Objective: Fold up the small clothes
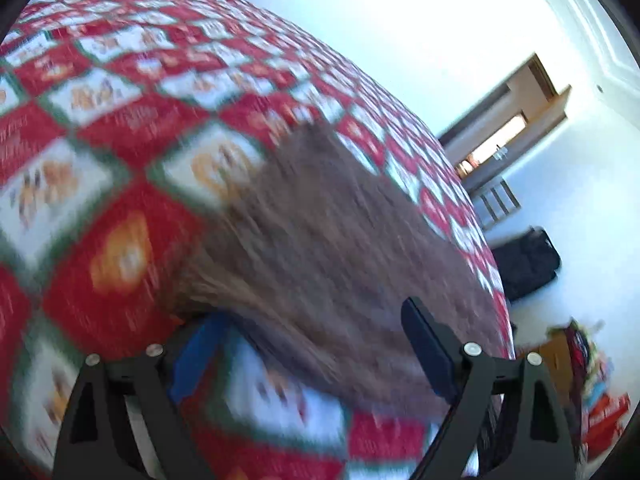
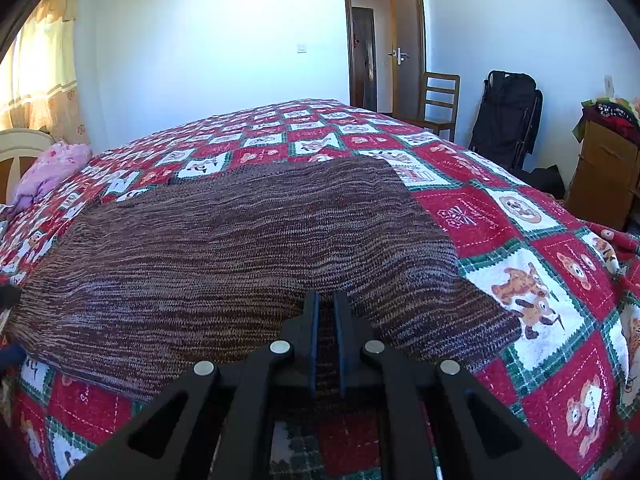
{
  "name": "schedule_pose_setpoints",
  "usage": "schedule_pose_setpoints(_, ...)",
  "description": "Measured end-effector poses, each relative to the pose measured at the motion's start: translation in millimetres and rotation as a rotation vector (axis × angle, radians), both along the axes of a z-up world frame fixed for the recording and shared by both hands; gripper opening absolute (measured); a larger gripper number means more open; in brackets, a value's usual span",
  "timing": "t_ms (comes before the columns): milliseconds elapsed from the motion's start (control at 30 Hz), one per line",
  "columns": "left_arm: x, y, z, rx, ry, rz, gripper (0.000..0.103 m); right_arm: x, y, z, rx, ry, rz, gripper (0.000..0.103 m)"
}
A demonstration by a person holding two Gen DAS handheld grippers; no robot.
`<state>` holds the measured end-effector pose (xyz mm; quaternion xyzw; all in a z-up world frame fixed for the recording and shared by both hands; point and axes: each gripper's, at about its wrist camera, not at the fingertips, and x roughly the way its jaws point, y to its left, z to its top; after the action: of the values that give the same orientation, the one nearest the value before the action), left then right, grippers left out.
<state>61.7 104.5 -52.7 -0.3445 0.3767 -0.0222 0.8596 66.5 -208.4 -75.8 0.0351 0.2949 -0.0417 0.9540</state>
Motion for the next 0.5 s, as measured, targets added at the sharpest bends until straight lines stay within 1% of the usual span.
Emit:
schedule_pose_setpoints(67,10.2,13.3,-5.2,-0.049,0.018,0.012,0.091,0.0,0.0,-0.1,0.000,0.000,0.000,0.007)
schedule_pose_setpoints(100,13.3,18.2,-6.9,-0.063,0.018,0.019,0.091,0.0,0.0,-0.2,0.000,-0.001,0.000,0.007)
schedule_pose_setpoints(133,12.8,19.9,-6.4,-0.062,0.010,0.019,0.091,0.0,0.0,-0.2,0.000,0.000,0.000,0.007)
schedule_pose_setpoints(200,12.0,17.5,-4.2,-0.020,-0.009,0.001,0.090,-0.1,0.0,-0.3,-0.002,0.000,-0.001,0.007)
schedule_pose_setpoints(300,11.3,8.1,-6.1,0.054,-0.019,-0.014,0.084,0.6,0.7,0.1,-0.009,0.004,-0.002,0.007)
schedule_pose_setpoints(333,11.2,6.0,-6.0,0.076,-0.025,-0.023,0.079,1.8,1.5,0.5,-0.014,0.011,-0.003,0.007)
schedule_pose_setpoints(367,12.0,5.3,-5.6,0.083,-0.031,-0.035,0.070,3.2,2.2,1.2,-0.019,0.022,-0.003,0.007)
schedule_pose_setpoints(400,14.3,5.9,-5.4,0.073,-0.036,-0.053,0.063,5.9,2.9,3.7,-0.022,0.044,0.000,0.007)
schedule_pose_setpoints(433,16.5,7.2,-5.4,0.056,-0.038,-0.069,0.044,9.4,3.4,9.1,-0.022,0.072,0.004,0.007)
schedule_pose_setpoints(467,20.2,9.2,-6.7,0.041,-0.036,-0.086,0.029,11.4,3.8,16.3,-0.013,0.076,0.005,0.007)
schedule_pose_setpoints(500,23.0,9.5,-8.1,0.042,-0.033,-0.092,0.028,12.2,5.9,28.2,0.011,0.047,0.021,0.007)
